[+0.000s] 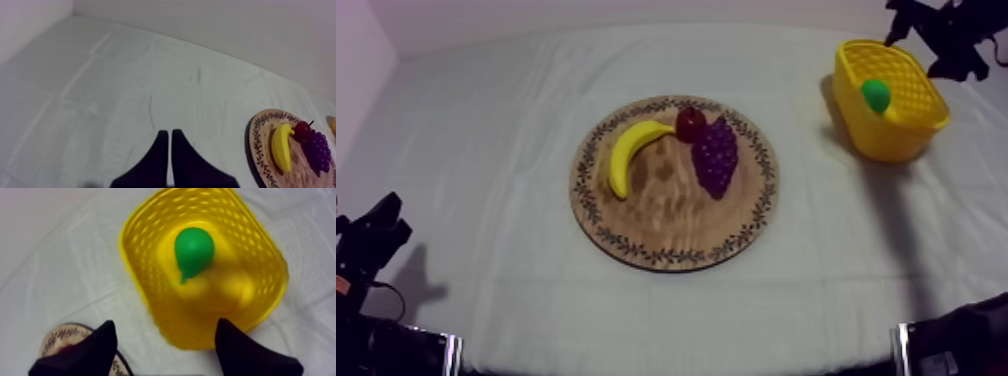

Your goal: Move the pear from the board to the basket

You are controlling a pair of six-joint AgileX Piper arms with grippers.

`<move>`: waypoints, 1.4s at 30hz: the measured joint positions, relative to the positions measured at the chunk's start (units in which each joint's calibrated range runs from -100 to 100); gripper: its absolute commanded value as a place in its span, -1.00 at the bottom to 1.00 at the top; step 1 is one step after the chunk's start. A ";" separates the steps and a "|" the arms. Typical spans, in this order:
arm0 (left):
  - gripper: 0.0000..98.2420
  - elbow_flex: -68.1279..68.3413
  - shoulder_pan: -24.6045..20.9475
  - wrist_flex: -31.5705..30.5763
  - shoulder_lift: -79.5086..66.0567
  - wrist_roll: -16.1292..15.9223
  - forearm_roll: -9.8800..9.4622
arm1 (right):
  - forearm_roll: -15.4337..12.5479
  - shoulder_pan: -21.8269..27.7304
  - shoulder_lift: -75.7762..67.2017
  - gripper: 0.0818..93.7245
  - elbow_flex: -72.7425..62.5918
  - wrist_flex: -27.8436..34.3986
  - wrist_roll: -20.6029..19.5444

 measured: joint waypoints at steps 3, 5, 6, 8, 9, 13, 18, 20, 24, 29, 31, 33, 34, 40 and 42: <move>-1.00 0.00 0.00 0.00 0.00 0.00 0.00 | -0.88 -1.39 -7.42 -0.22 7.12 -3.39 0.88; -1.00 0.00 0.00 0.00 0.00 0.00 0.00 | -1.82 -1.80 -12.94 -0.38 12.39 -6.21 2.02; -1.00 0.00 0.00 0.00 0.00 0.00 0.00 | -2.30 -1.80 -15.75 -0.46 14.54 -7.75 2.77; -1.00 0.00 0.00 0.00 0.00 0.00 0.00 | -3.47 -1.59 -21.24 -0.58 19.85 -10.46 4.28; -1.00 0.00 0.00 0.00 0.00 0.00 0.00 | -4.08 -1.40 -23.39 -0.63 21.95 -11.43 4.95; -1.00 0.00 0.00 0.00 0.00 0.00 0.00 | -6.52 -0.40 -32.99 -0.80 31.82 -15.68 8.41; -1.00 0.00 0.00 0.00 0.00 0.00 0.00 | -7.37 0.67 -44.00 -0.92 44.89 -21.99 12.06; -1.00 0.00 0.00 0.00 0.00 0.00 0.00 | -8.31 1.28 -47.89 -0.94 49.68 -24.40 13.33; -1.00 0.00 0.00 0.00 0.00 0.00 0.00 | -10.31 2.91 -56.20 -0.96 59.51 -27.99 16.69; -1.00 0.00 0.00 0.00 0.00 0.00 0.00 | -10.41 4.84 -65.48 -0.97 69.37 -28.34 19.53; -1.00 0.00 0.00 0.00 0.00 0.00 0.00 | -10.41 5.24 -68.73 -0.98 71.53 -26.94 19.60; -1.00 0.00 0.00 0.00 0.00 0.00 0.00 | -10.41 5.51 -71.19 -0.98 72.71 -26.07 18.92; -1.00 0.00 0.00 0.00 0.00 0.00 0.00 | -10.35 5.68 -72.42 -0.99 72.85 -26.07 18.29; -1.00 0.00 0.00 0.00 0.00 0.00 0.00 | -9.08 6.61 -77.05 -0.99 72.85 -26.61 18.39; -1.00 0.00 0.00 0.00 0.00 0.00 0.00 | -8.96 6.83 -77.80 -0.99 72.89 -26.71 19.77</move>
